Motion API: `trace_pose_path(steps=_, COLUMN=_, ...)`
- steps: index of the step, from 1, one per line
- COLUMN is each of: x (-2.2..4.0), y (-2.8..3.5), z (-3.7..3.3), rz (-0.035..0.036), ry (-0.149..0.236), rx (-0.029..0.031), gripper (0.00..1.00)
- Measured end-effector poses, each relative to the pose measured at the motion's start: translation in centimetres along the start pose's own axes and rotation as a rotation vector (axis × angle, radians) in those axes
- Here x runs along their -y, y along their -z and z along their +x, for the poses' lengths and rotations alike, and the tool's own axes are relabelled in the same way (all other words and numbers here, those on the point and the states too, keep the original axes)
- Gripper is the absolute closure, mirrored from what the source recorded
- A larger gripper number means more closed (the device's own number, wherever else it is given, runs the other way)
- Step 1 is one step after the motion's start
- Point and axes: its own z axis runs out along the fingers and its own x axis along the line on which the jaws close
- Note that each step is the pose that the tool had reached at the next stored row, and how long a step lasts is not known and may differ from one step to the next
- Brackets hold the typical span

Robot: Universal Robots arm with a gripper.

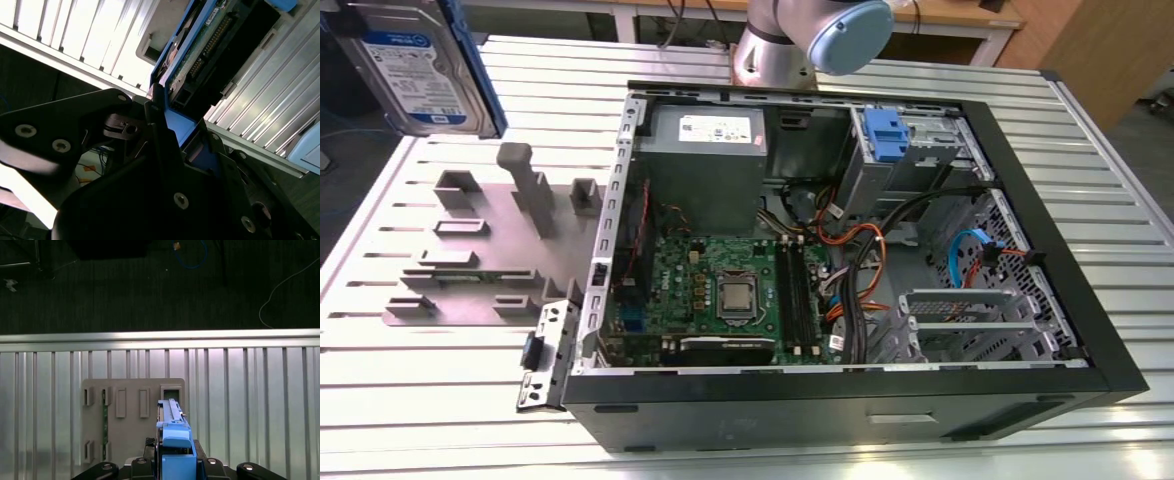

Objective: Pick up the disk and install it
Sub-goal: 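Pick up the disk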

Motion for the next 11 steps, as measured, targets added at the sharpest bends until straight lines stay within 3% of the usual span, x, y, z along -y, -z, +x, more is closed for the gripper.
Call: trace_pose_path(steps=11, x=-0.01, y=0.56, z=0.01, rz=0.0002, ry=0.0, rx=0.0001, gripper=0.64)
